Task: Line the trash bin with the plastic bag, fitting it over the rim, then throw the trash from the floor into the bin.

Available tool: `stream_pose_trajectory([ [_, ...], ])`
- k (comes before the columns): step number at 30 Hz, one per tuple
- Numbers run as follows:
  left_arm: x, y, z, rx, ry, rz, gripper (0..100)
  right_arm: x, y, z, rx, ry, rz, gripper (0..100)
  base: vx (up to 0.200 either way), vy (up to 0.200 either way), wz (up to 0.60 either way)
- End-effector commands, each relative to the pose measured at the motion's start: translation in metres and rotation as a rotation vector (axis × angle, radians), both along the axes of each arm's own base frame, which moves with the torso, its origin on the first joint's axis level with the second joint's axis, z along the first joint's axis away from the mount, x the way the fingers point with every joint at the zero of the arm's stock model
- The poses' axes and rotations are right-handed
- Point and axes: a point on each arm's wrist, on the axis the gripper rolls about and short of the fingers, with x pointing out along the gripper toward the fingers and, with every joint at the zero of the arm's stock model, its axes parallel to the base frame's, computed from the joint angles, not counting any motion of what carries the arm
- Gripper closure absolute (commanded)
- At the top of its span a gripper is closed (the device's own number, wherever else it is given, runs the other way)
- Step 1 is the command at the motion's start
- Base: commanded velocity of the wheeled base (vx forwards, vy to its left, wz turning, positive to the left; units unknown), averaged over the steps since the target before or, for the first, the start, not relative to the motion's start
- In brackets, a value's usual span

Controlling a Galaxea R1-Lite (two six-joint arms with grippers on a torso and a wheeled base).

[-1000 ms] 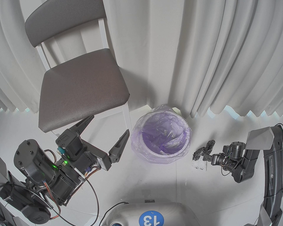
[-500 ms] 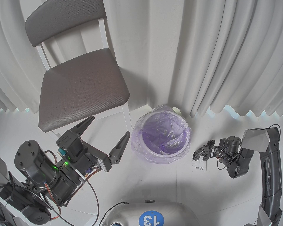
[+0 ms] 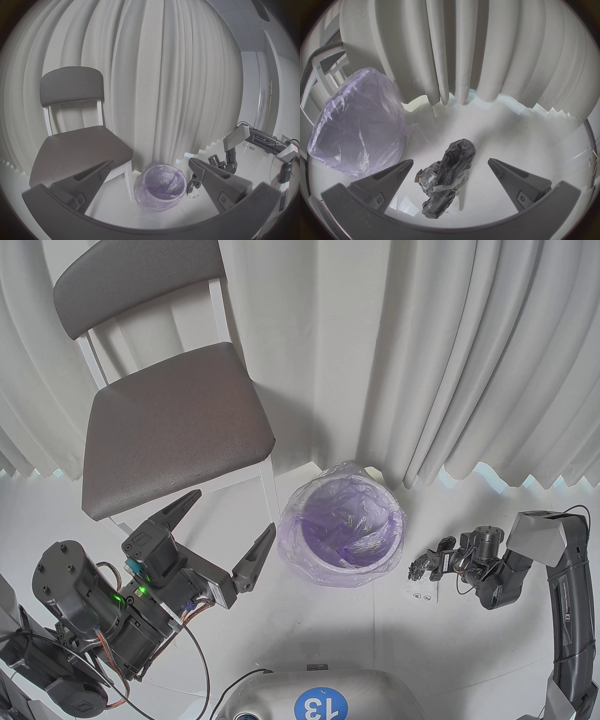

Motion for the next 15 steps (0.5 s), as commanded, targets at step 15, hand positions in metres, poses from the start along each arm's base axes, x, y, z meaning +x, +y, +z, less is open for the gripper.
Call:
stream_pose_trajectory([
  [15,-0.001,-0.001,-0.005,0.007,0.009,-0.002,0,0.021,0.002,0.0,0.009,0.168,0.0,0,0.0,0.0,0.0],
])
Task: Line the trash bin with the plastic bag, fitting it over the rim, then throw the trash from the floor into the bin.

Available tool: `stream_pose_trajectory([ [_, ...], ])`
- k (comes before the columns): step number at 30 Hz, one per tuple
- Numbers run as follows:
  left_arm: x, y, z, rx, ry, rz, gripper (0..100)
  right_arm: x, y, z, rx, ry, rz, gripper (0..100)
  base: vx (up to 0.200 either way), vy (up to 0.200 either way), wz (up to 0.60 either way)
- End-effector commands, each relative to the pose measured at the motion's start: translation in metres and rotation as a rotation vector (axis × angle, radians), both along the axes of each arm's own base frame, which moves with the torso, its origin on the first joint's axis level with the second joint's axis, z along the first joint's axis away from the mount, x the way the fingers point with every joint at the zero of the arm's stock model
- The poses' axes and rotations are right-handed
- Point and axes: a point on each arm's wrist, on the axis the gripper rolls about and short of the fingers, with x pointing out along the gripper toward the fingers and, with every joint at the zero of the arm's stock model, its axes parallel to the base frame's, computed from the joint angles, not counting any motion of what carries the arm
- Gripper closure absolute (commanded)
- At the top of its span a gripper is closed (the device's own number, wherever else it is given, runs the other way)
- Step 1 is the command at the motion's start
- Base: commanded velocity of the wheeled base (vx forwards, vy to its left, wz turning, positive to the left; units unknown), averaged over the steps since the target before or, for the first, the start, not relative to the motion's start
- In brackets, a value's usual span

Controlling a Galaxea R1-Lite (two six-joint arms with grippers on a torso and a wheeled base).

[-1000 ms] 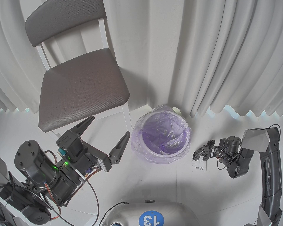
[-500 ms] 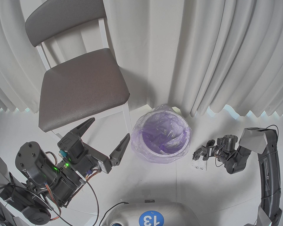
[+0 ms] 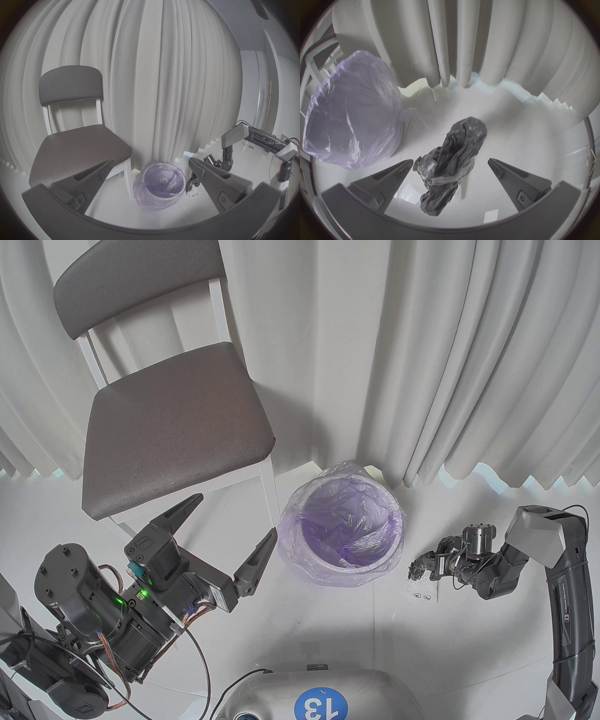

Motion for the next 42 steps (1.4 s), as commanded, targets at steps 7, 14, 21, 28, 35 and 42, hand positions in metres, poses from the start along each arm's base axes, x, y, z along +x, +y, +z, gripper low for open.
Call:
stream_pose_trajectory([
  [7,0.0,0.0,-0.004,0.004,0.005,0.0,0,0.016,0.001,0.009,0.007,0.039,0.004,0,0.0,0.0,0.0],
  [14,0.002,-0.002,-0.009,0.02,0.022,0.003,0,0.022,0.002,0.013,0.007,0.125,0.002,0,0.0,0.0,0.0],
  [21,0.002,-0.002,-0.009,0.02,0.022,0.003,0,0.025,0.002,0.014,0.015,0.131,0.007,0,0.0,0.0,0.0],
  [28,0.003,-0.002,-0.009,0.021,0.024,0.005,0,0.025,0.003,0.015,0.018,0.131,0.006,0,0.0,0.0,0.0],
  [35,0.002,-0.002,-0.007,0.013,0.016,0.006,0,0.024,0.005,0.014,0.018,0.136,0.01,100,0.0,0.0,0.0],
  [42,0.003,-0.002,-0.006,0.009,0.011,0.006,0,0.024,0.005,0.014,0.014,0.136,0.007,100,0.0,0.0,0.0],
])
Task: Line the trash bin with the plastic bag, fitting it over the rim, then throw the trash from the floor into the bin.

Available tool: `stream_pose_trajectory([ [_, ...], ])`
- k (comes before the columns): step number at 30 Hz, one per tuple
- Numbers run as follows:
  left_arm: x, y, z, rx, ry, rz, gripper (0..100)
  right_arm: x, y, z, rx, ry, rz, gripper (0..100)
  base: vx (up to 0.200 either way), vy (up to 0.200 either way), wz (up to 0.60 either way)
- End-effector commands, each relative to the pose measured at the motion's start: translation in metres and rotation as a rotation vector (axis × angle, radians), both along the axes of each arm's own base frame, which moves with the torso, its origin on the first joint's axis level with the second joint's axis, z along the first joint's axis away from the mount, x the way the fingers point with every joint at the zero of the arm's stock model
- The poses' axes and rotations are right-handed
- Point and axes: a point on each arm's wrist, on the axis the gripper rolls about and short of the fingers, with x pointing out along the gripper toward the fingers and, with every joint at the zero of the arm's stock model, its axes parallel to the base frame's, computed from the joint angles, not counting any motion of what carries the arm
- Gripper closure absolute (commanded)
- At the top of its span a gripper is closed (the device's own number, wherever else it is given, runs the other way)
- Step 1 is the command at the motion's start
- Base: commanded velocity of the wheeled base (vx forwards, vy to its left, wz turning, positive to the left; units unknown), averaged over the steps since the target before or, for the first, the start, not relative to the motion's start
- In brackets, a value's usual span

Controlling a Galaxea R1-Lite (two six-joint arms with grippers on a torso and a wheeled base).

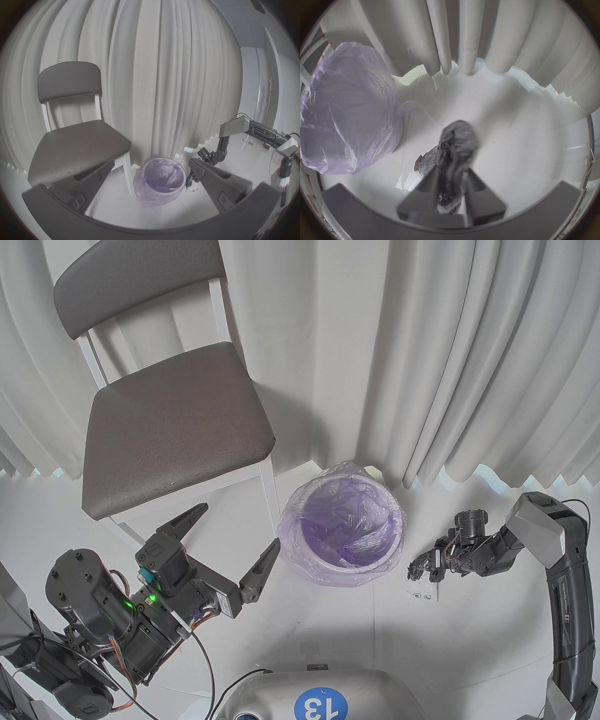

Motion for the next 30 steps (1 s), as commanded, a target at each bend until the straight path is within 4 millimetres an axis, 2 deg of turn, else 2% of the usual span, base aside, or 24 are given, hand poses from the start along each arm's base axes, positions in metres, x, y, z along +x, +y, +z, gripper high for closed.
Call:
stream_pose_trajectory([
  [1,0.0,0.0,0.003,-0.015,-0.016,0.0,0,0.0,0.001,0.001,-0.003,-0.002,-0.001,100,0.0,0.0,0.0],
  [13,-0.001,0.0,0.007,-0.027,-0.029,0.0,0,-0.002,0.0,-0.001,-0.001,0.003,-0.005,100,0.0,0.0,0.0],
  [30,0.002,-0.009,-0.004,0.003,0.003,-0.02,0,-0.007,0.002,0.0,0.001,-0.015,-0.014,100,0.0,0.0,0.0],
])
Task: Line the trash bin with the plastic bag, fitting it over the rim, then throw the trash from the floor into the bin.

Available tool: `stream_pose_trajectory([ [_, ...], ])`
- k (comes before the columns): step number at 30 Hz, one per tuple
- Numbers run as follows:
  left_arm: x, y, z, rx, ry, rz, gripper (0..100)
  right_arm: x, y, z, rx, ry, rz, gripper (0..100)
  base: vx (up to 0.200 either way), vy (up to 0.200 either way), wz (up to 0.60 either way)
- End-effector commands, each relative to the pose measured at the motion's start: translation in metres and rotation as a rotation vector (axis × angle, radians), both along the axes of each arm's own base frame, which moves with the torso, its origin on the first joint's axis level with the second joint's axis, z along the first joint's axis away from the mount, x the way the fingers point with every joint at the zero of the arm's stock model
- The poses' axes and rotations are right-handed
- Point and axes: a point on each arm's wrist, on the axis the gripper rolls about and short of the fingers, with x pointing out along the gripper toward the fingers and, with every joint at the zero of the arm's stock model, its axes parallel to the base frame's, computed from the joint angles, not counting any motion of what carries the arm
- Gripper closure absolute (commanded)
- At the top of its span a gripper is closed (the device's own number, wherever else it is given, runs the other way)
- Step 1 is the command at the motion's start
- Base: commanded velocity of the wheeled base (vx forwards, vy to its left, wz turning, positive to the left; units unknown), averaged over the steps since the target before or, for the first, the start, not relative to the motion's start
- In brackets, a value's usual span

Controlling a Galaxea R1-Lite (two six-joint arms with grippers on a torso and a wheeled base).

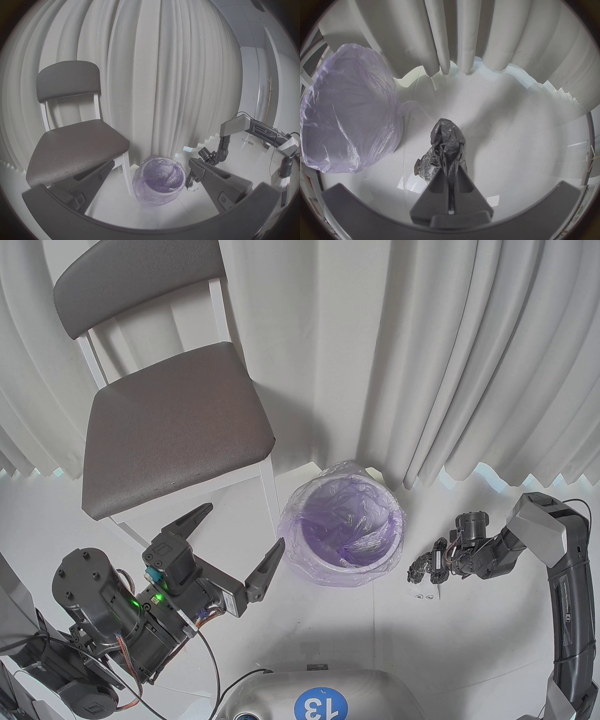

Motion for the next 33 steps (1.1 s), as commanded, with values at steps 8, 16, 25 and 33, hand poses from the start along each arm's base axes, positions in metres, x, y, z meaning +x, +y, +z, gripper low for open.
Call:
stream_pose_trajectory([
  [8,-0.004,-0.002,0.001,-0.008,-0.008,-0.016,0,0.001,0.007,0.009,-0.112,-0.116,0.036,100,0.0,0.0,0.0],
  [16,-0.002,-0.003,-0.001,-0.003,-0.006,-0.013,0,-0.019,0.02,0.113,-0.148,-0.263,0.091,100,0.0,0.0,0.0],
  [25,-0.004,-0.001,-0.003,0.025,-0.01,-0.013,0,-0.082,0.075,0.223,-0.198,-0.498,0.27,100,0.0,0.0,0.0],
  [33,-0.004,-0.001,-0.004,0.032,-0.005,-0.013,0,-0.114,0.14,0.239,-0.201,-0.575,0.396,100,0.0,0.0,0.0],
])
